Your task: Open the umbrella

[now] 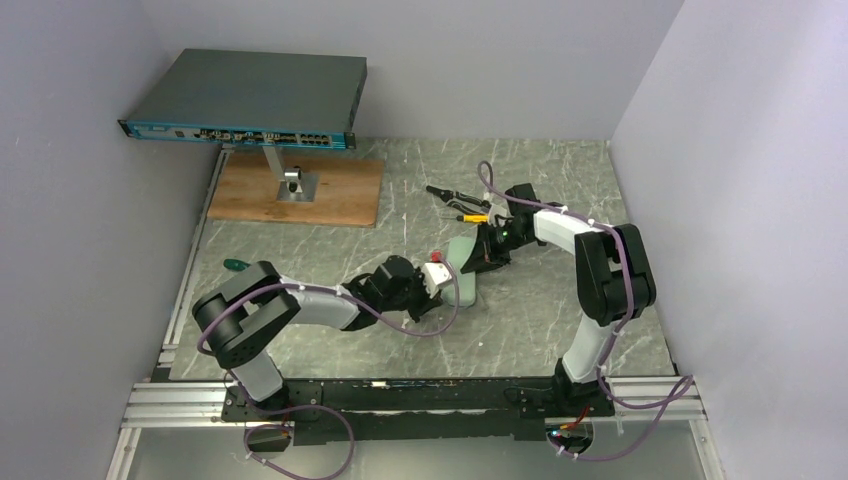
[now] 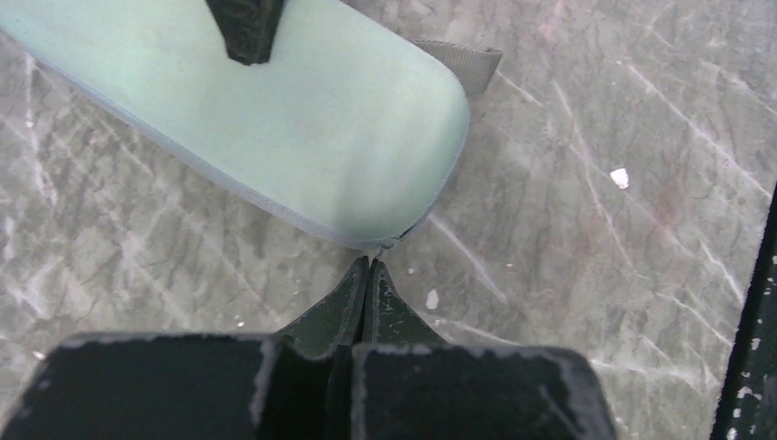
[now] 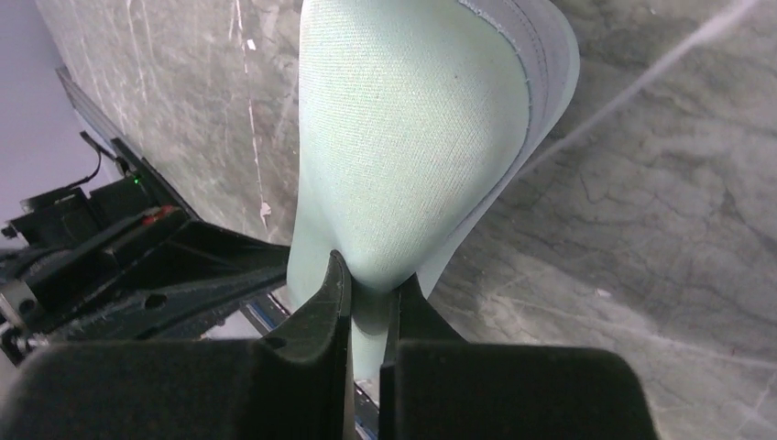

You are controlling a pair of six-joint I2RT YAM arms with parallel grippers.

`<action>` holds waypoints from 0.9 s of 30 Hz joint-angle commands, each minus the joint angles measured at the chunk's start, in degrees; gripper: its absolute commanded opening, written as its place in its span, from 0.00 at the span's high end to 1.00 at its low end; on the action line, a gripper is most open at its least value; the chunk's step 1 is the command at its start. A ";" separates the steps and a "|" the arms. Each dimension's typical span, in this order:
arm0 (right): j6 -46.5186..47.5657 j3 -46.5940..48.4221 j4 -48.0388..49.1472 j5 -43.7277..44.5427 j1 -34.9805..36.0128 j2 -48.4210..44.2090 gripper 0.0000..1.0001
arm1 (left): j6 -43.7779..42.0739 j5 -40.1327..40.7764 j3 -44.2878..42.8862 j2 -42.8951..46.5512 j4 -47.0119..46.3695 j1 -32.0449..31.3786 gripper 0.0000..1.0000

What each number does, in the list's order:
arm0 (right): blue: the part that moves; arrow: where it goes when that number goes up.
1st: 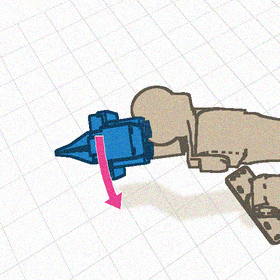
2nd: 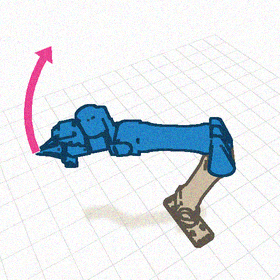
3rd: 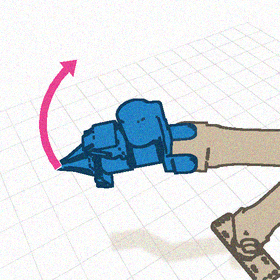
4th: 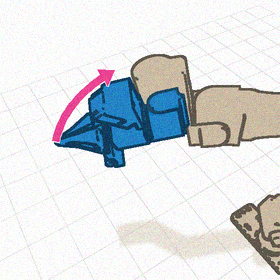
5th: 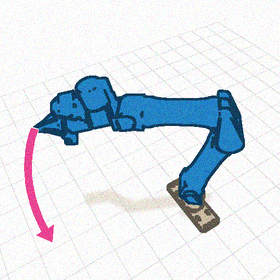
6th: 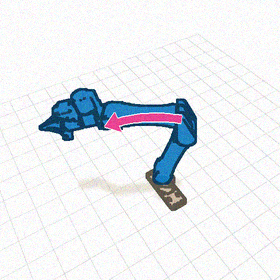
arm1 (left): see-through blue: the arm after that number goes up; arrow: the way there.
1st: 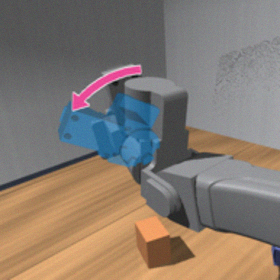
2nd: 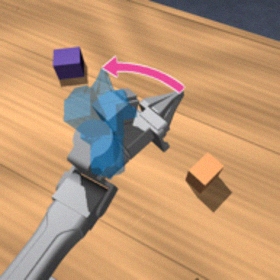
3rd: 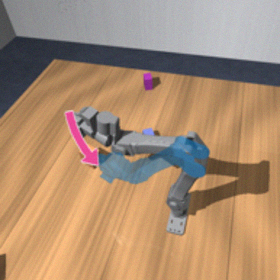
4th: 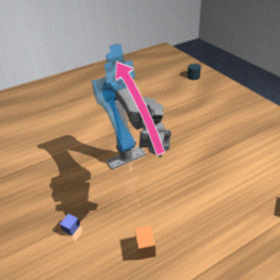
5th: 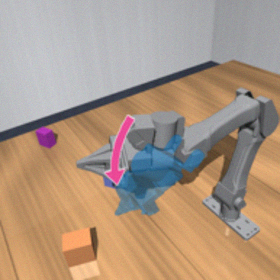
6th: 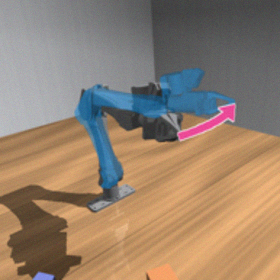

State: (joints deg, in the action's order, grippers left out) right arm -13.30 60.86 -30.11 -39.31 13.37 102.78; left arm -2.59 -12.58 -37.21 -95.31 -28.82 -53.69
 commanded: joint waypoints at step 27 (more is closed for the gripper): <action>-8.85 -8.88 12.18 -0.62 -5.19 -0.36 1.00 | 0.68 -1.87 3.07 2.74 -4.36 0.87 0.35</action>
State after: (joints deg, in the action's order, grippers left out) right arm -18.94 53.98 -21.34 -48.62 8.95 102.87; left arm -4.56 -16.21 -32.01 -90.61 -30.24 -52.42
